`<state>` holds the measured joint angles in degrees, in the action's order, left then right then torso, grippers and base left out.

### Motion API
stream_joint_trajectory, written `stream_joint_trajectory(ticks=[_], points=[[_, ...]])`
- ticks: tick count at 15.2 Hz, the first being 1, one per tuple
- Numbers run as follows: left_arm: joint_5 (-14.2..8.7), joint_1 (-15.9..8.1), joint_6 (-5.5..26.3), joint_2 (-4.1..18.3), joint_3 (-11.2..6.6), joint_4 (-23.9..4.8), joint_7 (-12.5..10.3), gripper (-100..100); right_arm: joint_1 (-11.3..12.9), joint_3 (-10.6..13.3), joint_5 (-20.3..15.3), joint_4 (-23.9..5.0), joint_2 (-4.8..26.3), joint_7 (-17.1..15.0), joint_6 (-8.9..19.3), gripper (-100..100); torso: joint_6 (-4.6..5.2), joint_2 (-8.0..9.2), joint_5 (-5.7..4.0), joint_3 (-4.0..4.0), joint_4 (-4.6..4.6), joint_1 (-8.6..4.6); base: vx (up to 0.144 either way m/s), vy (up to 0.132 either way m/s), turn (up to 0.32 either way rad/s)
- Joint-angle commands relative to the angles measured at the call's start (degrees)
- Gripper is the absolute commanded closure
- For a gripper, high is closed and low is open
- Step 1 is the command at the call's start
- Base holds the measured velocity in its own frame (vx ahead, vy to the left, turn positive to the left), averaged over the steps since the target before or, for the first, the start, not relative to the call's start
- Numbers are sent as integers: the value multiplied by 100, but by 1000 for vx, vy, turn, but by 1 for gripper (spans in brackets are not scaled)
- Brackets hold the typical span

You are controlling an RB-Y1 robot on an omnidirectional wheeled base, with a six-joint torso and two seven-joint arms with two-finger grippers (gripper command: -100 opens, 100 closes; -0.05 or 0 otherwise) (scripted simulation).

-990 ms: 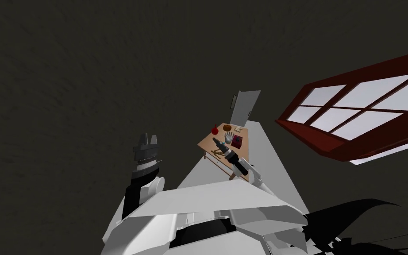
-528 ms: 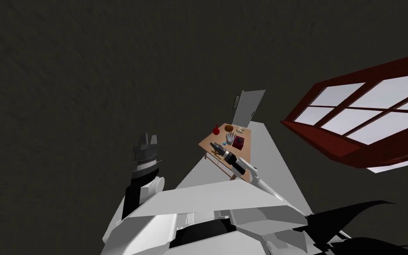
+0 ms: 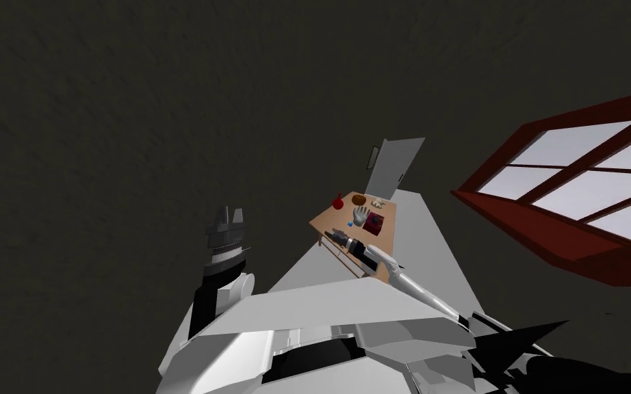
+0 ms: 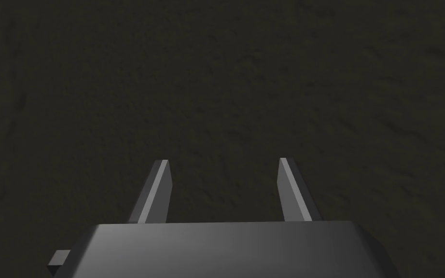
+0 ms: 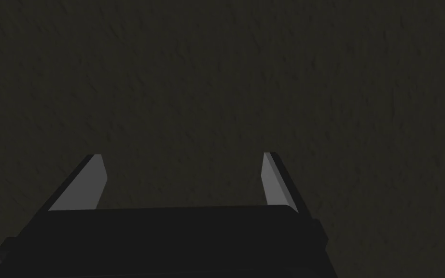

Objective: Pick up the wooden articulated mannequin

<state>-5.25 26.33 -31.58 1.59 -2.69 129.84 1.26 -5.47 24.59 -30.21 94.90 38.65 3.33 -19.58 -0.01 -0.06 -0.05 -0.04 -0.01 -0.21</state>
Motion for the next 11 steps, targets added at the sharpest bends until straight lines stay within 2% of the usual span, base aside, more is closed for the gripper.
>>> stream_joint_trajectory(ticks=[1, 2, 3, 4, 5, 6, 7, 9, 10, 11], points=[[0, 0, 0, 0, 0, 0, 0, 0, 174, 276, -250, -286, 263, 52, 86, -100, 0, 0, 0, 0, 0, 0, 6, -45, 172], [0, 0, 0, 0, 0, 0, 0, 0, 174, 276, -250, -369, 263, 52, 86, -100, -2, -3, 0, -2, 0, -2, 8, -49, 147], [0, 0, 0, 0, 0, 0, 0, 0, 288, 470, -439, -593, 425, 112, 126, -100, 0, -4, 0, -2, -1, -3, 4, -59, 168], [0, 0, 0, 0, 0, 0, 0, 0, 288, 475, -439, -645, 425, 112, 126, -100, -1, -4, 0, -2, -1, -7, 6, -64, 147], [0, 0, 0, 0, 0, 0, 0, 0, 399, 657, -624, -780, 582, 172, 167, -100, 1, -4, -1, -2, -1, -9, 5, -66, 167], [0, 0, 0, 0, 0, 0, 0, 0, 399, 672, -624, -902, 582, 172, 167, -100, -1, -5, -2, -3, -1, -10, 9, -60, 133], [0, 0, 0, 0, 0, 0, 0, 0, 504, 866, -805, -1085, 734, 231, 208, -100, 0, -7, -2, -4, -1, -9, 16, -54, 171], [0, 0, 0, 0, 0, 0, 0, 0, 504, 866, -805, -1183, 734, 231, 208, -100, 1, -9, -2, -5, -2, -8, 13, -51, 98], [0, 1, 0, 0, 0, 0, 0, 0, 604, 1056, -979, -1379, 881, 289, 249, -100, 3, -8, -1, -5, -2, -5, 7, -41, 95], [0, 0, 0, 0, 0, 0, 0, 0, 604, 1056, -979, -1441, 881, 289, 249, -100, 0, -8, 0, -4, -2, -3, 7, -41, 127]])
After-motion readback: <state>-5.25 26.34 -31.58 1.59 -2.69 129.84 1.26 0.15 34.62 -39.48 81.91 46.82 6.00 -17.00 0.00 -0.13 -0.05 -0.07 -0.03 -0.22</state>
